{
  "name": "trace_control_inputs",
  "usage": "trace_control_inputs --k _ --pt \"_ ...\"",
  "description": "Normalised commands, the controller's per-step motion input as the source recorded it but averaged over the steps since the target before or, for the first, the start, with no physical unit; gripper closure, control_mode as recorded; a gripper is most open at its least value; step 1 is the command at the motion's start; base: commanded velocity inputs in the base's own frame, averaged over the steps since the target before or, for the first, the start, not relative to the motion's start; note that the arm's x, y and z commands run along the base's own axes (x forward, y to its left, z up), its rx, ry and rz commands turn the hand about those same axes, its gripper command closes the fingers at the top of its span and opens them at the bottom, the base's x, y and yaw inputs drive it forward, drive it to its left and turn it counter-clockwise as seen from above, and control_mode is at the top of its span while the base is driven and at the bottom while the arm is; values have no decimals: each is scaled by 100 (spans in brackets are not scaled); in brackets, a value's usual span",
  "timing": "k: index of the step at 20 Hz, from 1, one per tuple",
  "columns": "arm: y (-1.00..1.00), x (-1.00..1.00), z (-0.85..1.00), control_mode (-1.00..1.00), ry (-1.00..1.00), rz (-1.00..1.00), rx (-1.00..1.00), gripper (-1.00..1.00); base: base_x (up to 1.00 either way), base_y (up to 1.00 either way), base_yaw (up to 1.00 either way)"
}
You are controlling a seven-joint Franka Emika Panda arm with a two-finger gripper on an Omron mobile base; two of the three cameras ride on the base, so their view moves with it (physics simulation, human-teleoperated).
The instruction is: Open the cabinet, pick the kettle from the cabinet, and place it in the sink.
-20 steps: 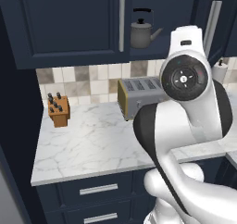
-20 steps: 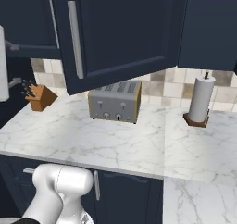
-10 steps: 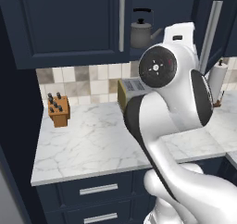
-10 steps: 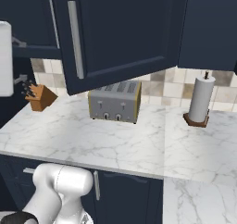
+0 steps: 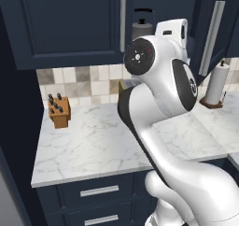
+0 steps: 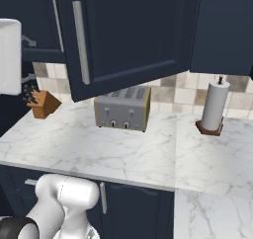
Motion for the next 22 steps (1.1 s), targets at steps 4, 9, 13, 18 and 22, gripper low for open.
trace_control_inputs --k 4,9,13,18,22 --pt "-6 21 -2 -100 -3 -1 0 -100 0 0 0" --pt "-13 15 -7 -100 -5 -1 0 -100 0 0 0" --pt "-11 18 -6 -100 -2 -5 0 -100 0 0 0" --pt "-15 16 -2 -100 0 -10 0 -100 0 0 0" --pt "-19 12 -1 -100 0 -11 0 -100 0 0 0"
